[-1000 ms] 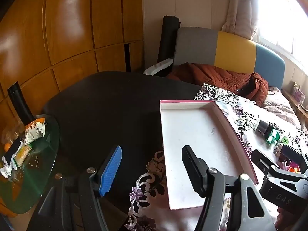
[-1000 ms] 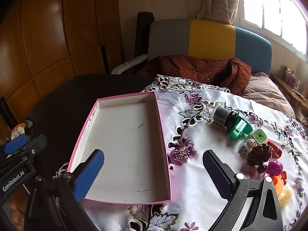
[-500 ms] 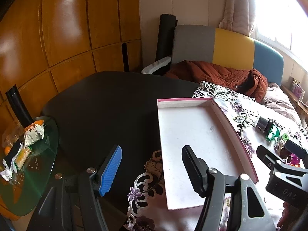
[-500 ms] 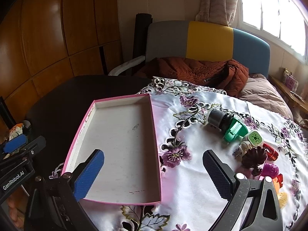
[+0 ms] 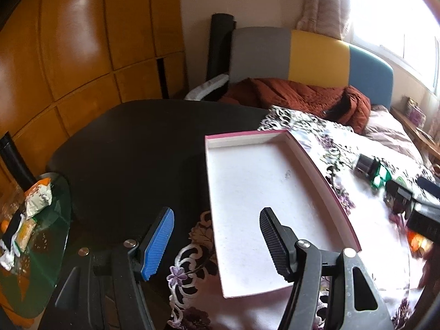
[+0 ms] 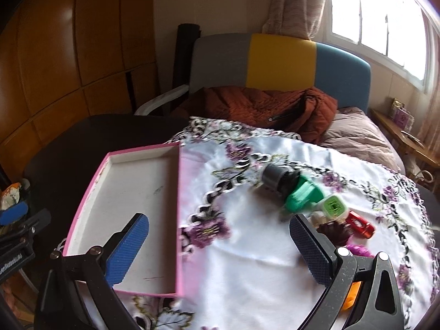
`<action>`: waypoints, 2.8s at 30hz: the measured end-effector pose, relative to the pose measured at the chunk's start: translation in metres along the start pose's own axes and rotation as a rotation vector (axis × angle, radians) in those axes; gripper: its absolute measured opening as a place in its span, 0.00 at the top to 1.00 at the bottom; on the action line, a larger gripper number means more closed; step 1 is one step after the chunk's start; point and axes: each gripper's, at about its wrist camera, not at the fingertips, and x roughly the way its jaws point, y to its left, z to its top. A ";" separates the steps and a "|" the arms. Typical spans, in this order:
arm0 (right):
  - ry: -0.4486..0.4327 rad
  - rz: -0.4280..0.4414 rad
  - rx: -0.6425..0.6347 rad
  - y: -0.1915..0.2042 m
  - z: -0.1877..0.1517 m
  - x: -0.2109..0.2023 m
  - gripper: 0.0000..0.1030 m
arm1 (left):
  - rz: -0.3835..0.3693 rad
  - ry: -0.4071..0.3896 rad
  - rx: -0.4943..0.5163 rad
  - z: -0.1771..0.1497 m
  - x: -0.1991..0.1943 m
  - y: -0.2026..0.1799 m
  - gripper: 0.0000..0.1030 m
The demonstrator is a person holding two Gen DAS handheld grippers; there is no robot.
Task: Organize rigid objects
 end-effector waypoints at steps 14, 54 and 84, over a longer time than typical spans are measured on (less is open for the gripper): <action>-0.014 -0.132 0.071 -0.113 0.019 0.007 0.00 | -0.323 0.053 0.012 0.008 0.003 -0.031 0.32; 0.037 -0.145 0.555 -0.253 -0.006 0.022 0.00 | -0.589 0.297 0.445 0.105 0.169 -0.298 0.15; 0.166 -0.017 0.262 -0.166 0.031 0.068 0.28 | -0.573 0.194 0.250 0.058 0.080 -0.145 0.32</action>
